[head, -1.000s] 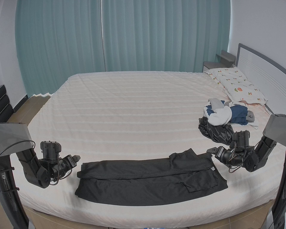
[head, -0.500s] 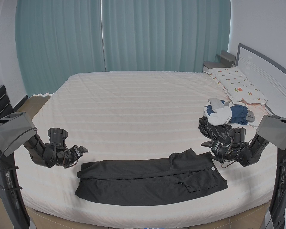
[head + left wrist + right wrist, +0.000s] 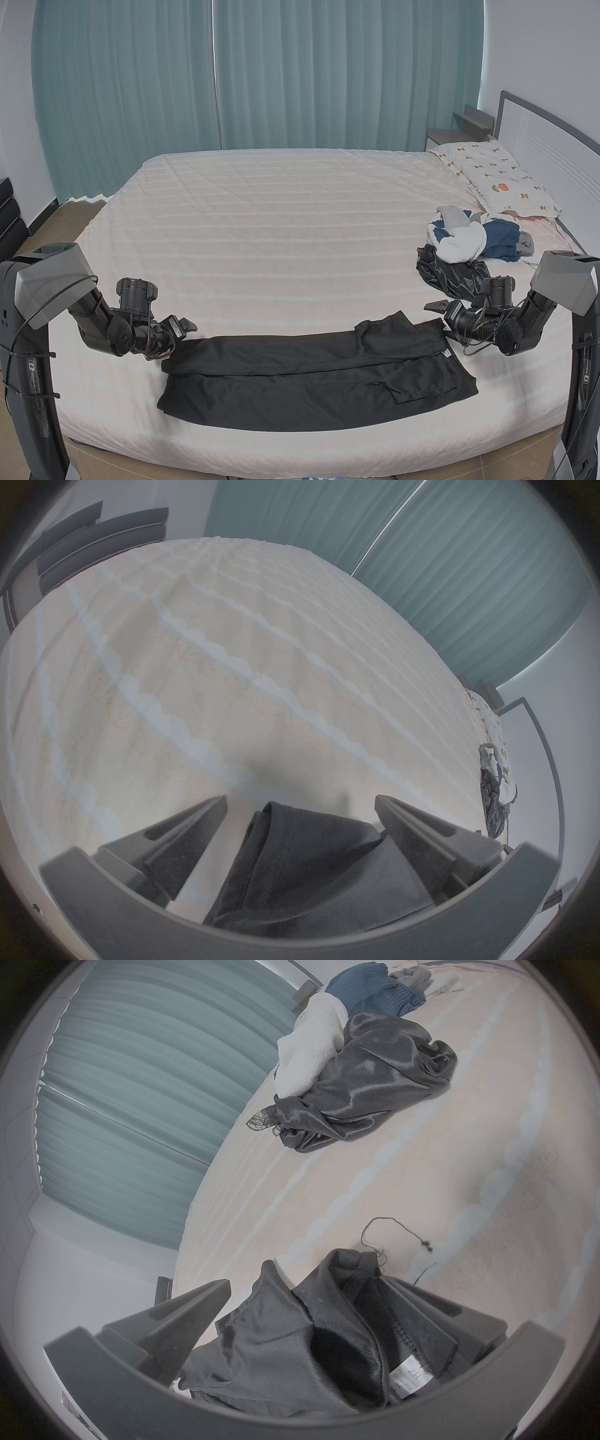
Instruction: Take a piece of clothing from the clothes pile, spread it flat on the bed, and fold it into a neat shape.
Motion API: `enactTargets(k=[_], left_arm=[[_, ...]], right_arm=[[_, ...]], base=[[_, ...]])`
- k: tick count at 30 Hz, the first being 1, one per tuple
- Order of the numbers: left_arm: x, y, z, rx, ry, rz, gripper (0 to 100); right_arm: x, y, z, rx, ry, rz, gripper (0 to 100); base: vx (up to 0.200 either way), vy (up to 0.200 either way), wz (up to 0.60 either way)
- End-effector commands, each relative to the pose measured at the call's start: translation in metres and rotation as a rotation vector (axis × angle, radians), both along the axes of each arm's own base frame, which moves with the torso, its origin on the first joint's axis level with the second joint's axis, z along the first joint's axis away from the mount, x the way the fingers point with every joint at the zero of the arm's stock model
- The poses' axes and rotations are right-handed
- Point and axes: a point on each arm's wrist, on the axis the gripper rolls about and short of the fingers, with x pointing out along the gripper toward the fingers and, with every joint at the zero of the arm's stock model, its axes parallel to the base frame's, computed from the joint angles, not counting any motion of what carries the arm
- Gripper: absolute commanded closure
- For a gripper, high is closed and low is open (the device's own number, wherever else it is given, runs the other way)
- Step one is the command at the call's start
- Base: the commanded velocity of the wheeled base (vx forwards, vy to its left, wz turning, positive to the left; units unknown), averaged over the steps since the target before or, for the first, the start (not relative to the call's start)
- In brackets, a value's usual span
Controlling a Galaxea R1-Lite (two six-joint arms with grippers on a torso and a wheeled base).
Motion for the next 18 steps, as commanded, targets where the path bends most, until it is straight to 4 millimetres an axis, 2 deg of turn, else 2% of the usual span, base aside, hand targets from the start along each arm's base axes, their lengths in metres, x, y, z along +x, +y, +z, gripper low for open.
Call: enactTargets(k=[1, 10, 14, 18], left_arm=[[0.002, -0.002, -0.006, 0.005, 0.01, -0.004, 100], [0.004, 0.005, -0.009, 0.056, 0.008, 0.093, 100], [0.011, 0.008, -0.004, 0.018, -0.022, 0.201, 100], [0.012, 0.008, -0.003, 0.002, -0.027, 0.226, 100]], right_arm=[[-0.001, 0.0, -0.003, 0.001, 0.009, 0.0, 0], [-0.001, 0.0, -0.003, 0.001, 0.009, 0.0, 0], [-0.001, 0.0, -0.003, -0.001, 0.008, 0.0, 0], [-0.001, 0.0, -0.004, -0.001, 0.008, 0.0, 0]], base=[[0.0, 0.0, 0.0], [0.0, 0.0, 0.0], [0.0, 0.0, 0.0], [0.0, 0.0, 0.0]])
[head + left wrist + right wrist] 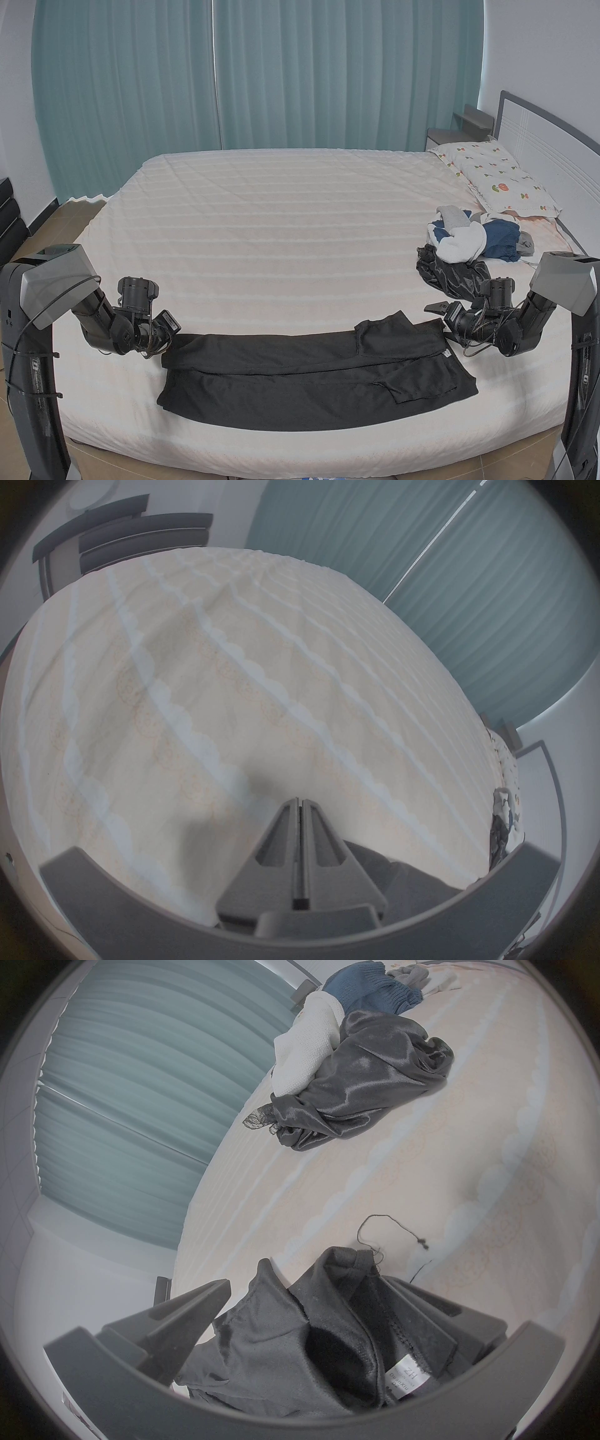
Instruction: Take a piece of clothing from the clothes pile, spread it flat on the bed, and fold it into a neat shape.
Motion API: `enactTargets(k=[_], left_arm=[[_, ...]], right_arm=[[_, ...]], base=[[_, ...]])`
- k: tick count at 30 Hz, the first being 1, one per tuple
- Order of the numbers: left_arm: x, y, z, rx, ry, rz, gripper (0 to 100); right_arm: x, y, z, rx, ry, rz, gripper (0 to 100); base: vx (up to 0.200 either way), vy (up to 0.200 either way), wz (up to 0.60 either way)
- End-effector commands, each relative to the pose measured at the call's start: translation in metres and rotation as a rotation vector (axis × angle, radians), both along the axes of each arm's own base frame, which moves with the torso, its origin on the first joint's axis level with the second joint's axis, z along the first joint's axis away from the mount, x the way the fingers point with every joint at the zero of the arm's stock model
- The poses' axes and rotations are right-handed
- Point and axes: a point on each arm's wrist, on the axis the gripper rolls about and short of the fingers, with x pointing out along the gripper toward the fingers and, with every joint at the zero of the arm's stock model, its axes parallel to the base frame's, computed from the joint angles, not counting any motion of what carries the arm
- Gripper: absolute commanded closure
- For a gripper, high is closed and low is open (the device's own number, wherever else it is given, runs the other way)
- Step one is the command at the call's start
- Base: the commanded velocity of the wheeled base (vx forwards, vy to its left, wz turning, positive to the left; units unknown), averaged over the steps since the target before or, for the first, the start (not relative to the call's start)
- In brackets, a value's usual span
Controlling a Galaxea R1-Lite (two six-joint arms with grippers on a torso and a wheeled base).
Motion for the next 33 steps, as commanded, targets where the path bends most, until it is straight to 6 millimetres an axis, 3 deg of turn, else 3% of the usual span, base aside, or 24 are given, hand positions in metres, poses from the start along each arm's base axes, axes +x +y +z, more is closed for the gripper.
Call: enactTargets(k=[1, 8, 28, 29, 33], left_arm=[[0.003, 0.001, 0.001, -0.002, -0.011, 0.011, 100], [0.002, 0.005, -0.007, -0.002, 0.012, 0.025, 100], [0.002, 0.005, -0.007, -0.003, 0.012, 0.024, 100], [0.002, 0.005, -0.007, -0.003, 0.012, 0.024, 100], [0.002, 0.005, -0.007, -0.003, 0.012, 0.024, 100]], right_arm=[[0.0, 0.0, 0.0, 0.0, 0.0, 0.001, 0], [0.002, -0.001, 0.001, 0.003, -0.009, -0.001, 0], [0.005, 0.003, -0.007, -0.011, -0.059, 0.007, 0], [0.005, 0.002, -0.008, -0.012, -0.056, 0.006, 100], [0.005, 0.002, -0.009, -0.023, -0.059, 0.01, 100]], base=[[0.0, 0.0, 0.0], [0.0, 0.0, 0.0], [0.0, 0.0, 0.0], [0.0, 0.0, 0.0], [0.0, 0.0, 0.0]])
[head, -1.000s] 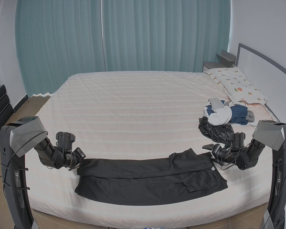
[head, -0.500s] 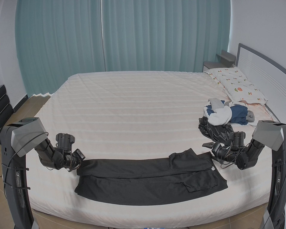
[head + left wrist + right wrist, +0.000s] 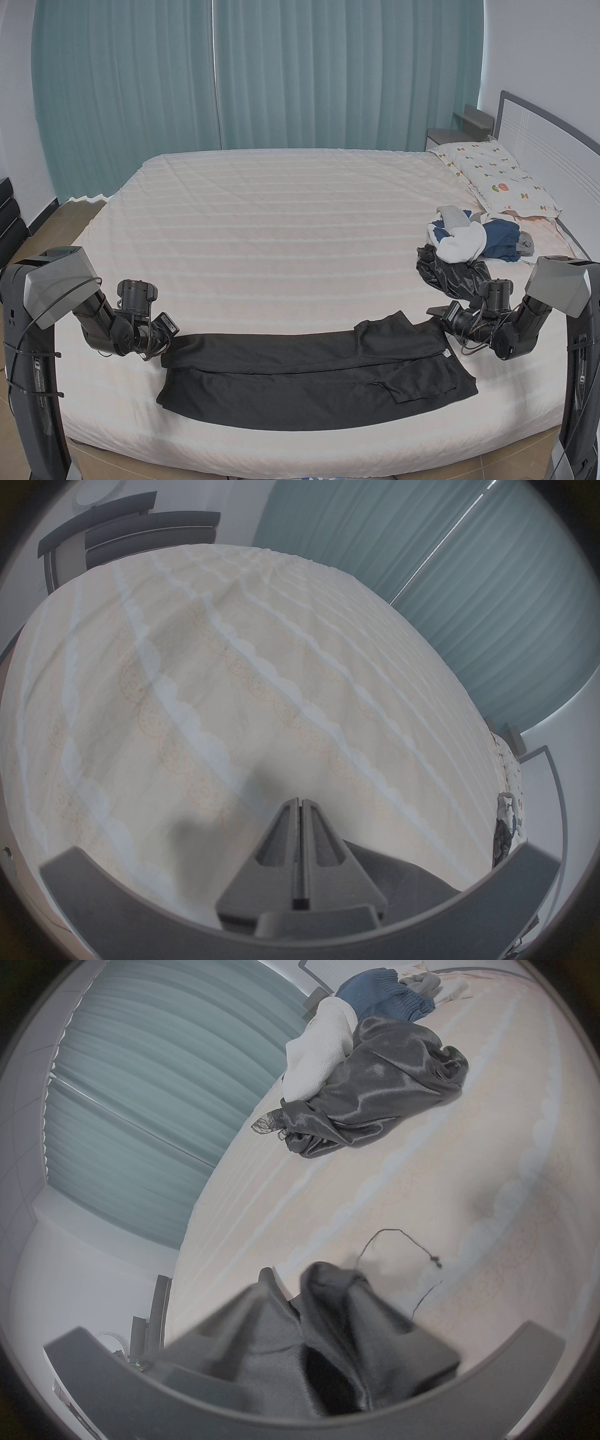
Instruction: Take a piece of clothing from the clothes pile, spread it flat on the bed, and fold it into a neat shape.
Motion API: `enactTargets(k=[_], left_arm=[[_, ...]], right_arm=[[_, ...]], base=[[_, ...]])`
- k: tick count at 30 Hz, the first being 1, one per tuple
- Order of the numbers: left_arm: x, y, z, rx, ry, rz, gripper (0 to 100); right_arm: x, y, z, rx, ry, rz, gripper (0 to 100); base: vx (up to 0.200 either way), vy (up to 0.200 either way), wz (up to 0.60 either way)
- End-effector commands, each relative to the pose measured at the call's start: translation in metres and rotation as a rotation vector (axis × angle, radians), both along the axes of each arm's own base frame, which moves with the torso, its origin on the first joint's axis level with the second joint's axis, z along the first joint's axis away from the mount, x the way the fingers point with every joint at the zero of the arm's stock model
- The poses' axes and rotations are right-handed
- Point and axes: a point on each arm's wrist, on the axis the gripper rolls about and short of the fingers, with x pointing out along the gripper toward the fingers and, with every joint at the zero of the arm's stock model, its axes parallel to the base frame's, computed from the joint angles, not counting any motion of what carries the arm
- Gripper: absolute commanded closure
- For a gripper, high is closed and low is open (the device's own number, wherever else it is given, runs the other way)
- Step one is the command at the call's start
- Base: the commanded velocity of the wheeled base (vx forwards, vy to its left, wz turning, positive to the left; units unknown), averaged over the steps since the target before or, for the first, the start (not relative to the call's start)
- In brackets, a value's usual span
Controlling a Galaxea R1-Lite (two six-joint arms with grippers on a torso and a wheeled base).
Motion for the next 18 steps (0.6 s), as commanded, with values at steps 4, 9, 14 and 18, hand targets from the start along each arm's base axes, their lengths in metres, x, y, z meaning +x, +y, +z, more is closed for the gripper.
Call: enactTargets(k=[4, 9, 14, 18], left_arm=[[0.0, 0.0, 0.0, 0.0, 0.0, 0.0, 100], [0.0, 0.0, -0.001, 0.0, 0.003, 0.0, 100], [0.0, 0.0, 0.0, 0.001, 0.001, -0.001, 100], [0.0, 0.0, 0.0, 0.001, 0.001, -0.001, 100]], right_arm=[[0.001, -0.002, 0.0, 0.001, -0.003, -0.006, 100], [0.002, -0.01, 0.001, 0.002, -0.007, -0.03, 100], [0.002, -0.012, 0.0, 0.002, -0.004, -0.036, 100], [0.002, -0.012, -0.001, 0.002, -0.001, -0.036, 100]], base=[[0.0, 0.0, 0.0], [0.0, 0.0, 0.0], [0.0, 0.0, 0.0], [0.0, 0.0, 0.0]])
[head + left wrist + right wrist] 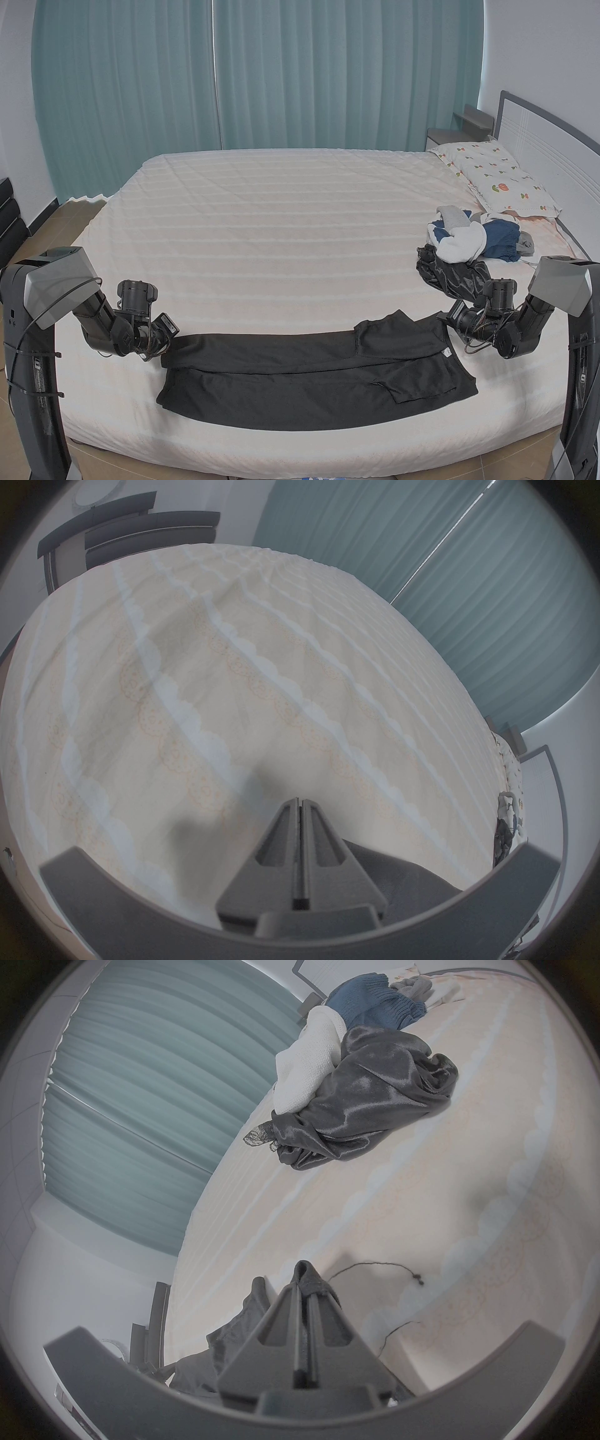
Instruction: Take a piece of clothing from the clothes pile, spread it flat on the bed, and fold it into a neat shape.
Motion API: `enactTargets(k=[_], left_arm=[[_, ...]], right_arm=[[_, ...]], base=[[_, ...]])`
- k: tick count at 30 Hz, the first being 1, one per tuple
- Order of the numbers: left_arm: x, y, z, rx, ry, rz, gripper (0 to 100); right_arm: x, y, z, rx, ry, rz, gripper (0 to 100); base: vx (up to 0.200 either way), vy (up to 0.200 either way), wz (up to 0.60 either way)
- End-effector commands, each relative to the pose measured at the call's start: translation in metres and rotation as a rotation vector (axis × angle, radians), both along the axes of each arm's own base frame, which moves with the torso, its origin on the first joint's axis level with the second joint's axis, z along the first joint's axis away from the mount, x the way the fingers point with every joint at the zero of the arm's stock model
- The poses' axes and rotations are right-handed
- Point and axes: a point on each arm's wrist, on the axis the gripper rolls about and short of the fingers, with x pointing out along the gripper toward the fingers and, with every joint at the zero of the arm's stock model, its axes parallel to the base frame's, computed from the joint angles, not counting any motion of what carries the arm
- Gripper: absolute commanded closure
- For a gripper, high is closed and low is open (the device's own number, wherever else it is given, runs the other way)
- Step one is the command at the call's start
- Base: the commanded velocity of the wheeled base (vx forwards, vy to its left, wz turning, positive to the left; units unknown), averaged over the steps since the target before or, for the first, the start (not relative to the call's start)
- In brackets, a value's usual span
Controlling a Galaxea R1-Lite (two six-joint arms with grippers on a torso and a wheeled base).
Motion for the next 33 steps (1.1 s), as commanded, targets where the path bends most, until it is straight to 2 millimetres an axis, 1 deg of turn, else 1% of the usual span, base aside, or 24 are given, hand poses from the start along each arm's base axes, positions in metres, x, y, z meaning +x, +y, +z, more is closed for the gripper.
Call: enactTargets(k=[1, 2, 4, 5, 6, 11, 12, 13, 14, 15, 18, 20, 21, 22, 24, 28, 29, 33], left_arm=[[0.0, 0.0, 0.001, 0.0, -0.001, 0.001, 100], [0.0, 0.0, 0.001, 0.0, -0.001, 0.001, 100], [0.0, 0.0, 0.0, 0.0, 0.0, 0.001, 100], [-0.001, 0.0, 0.001, 0.0, 0.0, 0.001, 100], [-0.002, 0.0, 0.0, 0.0, 0.003, -0.004, 0], [-0.001, 0.0, 0.001, -0.003, -0.001, 0.0, 0], [-0.001, 0.0, 0.001, -0.002, 0.0, 0.001, 0], [-0.001, 0.0, 0.001, -0.002, 0.0, 0.001, 0], [-0.001, 0.0, 0.0, -0.002, 0.002, 0.001, 0], [-0.001, 0.0, 0.0, -0.003, 0.002, 0.002, 0], [-0.002, 0.0, 0.0, -0.003, 0.005, 0.002, 0], [-0.002, 0.0, 0.0, -0.002, 0.003, 0.003, 0], [-0.002, 0.0, 0.0, -0.002, 0.003, 0.003, 0], [-0.002, 0.0, 0.0, -0.002, 0.003, 0.003, 0], [-0.002, 0.0, 0.0, -0.002, 0.003, 0.003, 0], [-0.002, 0.0, 0.0, -0.002, 0.003, 0.003, 0], [-0.002, 0.0, 0.0, -0.002, 0.005, 0.003, 0], [-0.002, 0.0, 0.0, -0.002, 0.006, 0.003, 0]], right_arm=[[0.0, -0.001, -0.001, 0.001, 0.004, -0.002, 100], [0.0, -0.001, -0.001, 0.001, 0.004, -0.002, 0], [-0.001, 0.0, -0.001, 0.001, 0.003, 0.0, 0], [-0.001, -0.001, 0.003, 0.004, -0.009, -0.002, 0], [-0.001, -0.002, 0.008, 0.013, -0.029, -0.005, 0], [-0.003, -0.002, 0.023, 0.035, -0.068, -0.031, 0], [-0.007, -0.001, 0.032, 0.03, -0.093, -0.033, 0], [-0.007, -0.001, 0.032, 0.03, -0.093, -0.033, 0], [-0.014, 0.005, 0.04, 0.028, -0.115, -0.019, 0], [-0.018, 0.011, 0.042, 0.027, -0.121, 0.002, 0], [-0.025, 0.031, 0.037, -0.02, -0.13, 0.087, 0], [-0.025, 0.037, 0.034, -0.049, -0.127, 0.12, 0], [-0.024, 0.041, 0.027, -0.084, -0.119, 0.15, 0], [-0.024, 0.041, 0.027, -0.084, -0.119, 0.15, 0], [-0.02, 0.045, 0.02, -0.133, -0.109, 0.188, 0], [-0.019, 0.046, 0.015, -0.183, -0.094, 0.221, 0], [-0.016, 0.047, 0.008, -0.207, -0.075, 0.238, 0], [-0.012, 0.049, 0.003, -0.215, -0.058, 0.252, 0]], base=[[0.0, 0.0, 0.0], [0.0, 0.0, 0.0], [0.0, 0.0, 0.0], [0.0, 0.0, 0.0], [0.0, 0.0, 0.0], [0.0, 0.0, 0.0], [0.0, 0.0, 0.0], [0.0, 0.0, 0.0], [0.0, 0.0, 0.0], [0.0, 0.0, 0.0], [0.0, 0.0, 0.0], [0.0, 0.0, 0.0], [0.0, 0.0, 0.0], [0.0, 0.0, 0.0], [0.0, 0.0, 0.0], [0.0, 0.0, 0.0], [0.0, 0.0, 0.0], [0.0, 0.0, 0.0]])
